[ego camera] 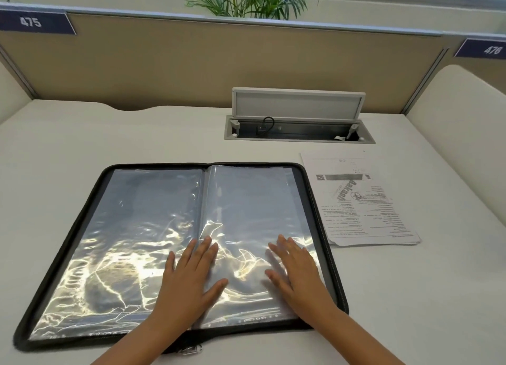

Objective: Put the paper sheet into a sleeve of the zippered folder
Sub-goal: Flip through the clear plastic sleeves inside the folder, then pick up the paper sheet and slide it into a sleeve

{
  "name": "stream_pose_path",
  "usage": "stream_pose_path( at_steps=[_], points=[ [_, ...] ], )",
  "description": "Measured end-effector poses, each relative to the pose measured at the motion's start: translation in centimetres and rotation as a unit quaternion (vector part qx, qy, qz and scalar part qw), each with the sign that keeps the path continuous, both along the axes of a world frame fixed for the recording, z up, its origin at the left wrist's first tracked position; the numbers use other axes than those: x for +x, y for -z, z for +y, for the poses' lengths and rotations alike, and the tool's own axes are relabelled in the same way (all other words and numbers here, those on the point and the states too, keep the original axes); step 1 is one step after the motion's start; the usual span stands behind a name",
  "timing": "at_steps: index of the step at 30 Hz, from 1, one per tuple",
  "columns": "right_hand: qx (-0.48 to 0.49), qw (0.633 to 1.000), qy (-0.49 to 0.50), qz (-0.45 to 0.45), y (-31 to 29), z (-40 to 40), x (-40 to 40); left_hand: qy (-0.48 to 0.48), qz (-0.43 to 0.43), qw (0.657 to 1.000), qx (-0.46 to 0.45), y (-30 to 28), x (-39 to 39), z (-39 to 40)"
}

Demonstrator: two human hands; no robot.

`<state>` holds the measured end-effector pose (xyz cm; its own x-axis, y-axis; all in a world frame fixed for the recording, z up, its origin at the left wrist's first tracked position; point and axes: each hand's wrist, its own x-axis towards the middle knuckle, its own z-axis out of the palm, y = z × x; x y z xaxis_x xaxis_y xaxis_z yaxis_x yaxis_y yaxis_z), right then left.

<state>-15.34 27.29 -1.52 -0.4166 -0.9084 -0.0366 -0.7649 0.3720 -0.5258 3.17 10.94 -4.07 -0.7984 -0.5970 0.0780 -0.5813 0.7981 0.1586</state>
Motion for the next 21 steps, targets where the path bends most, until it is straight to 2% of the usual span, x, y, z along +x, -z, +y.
stream_pose_path(
  at_steps=[3, 6, 9, 13, 16, 21],
  points=[
    [-0.091, 0.991, 0.092, -0.015, -0.9, 0.4, -2.5, -0.006, -0.002, 1.000, 0.002, -0.4, -0.7, 0.5],
    [-0.122, 0.970, 0.211, 0.005, -1.2, 1.4, -7.0, 0.048, 0.029, 0.998, 0.005, -1.1, -2.5, 1.3],
    [-0.080, 0.940, 0.328, 0.038, -1.1, 2.9, -12.7, 0.154, 0.048, 0.987, 0.000, -2.1, -6.2, 3.1],
    [0.010, 0.887, 0.462, 0.018, -1.7, 5.1, -18.0, 0.279, -0.004, 0.960, 0.012, -3.5, -11.7, 5.6],
    [0.060, 0.871, 0.487, -0.007, -2.0, 6.0, -20.0, 0.327, -0.048, 0.940, 0.080, -3.7, -15.4, 6.7],
    [0.107, 0.871, 0.479, 0.001, -2.2, 6.5, -21.5, 0.332, -0.087, 0.936, 0.076, -3.2, -19.0, 6.8]
  ],
)
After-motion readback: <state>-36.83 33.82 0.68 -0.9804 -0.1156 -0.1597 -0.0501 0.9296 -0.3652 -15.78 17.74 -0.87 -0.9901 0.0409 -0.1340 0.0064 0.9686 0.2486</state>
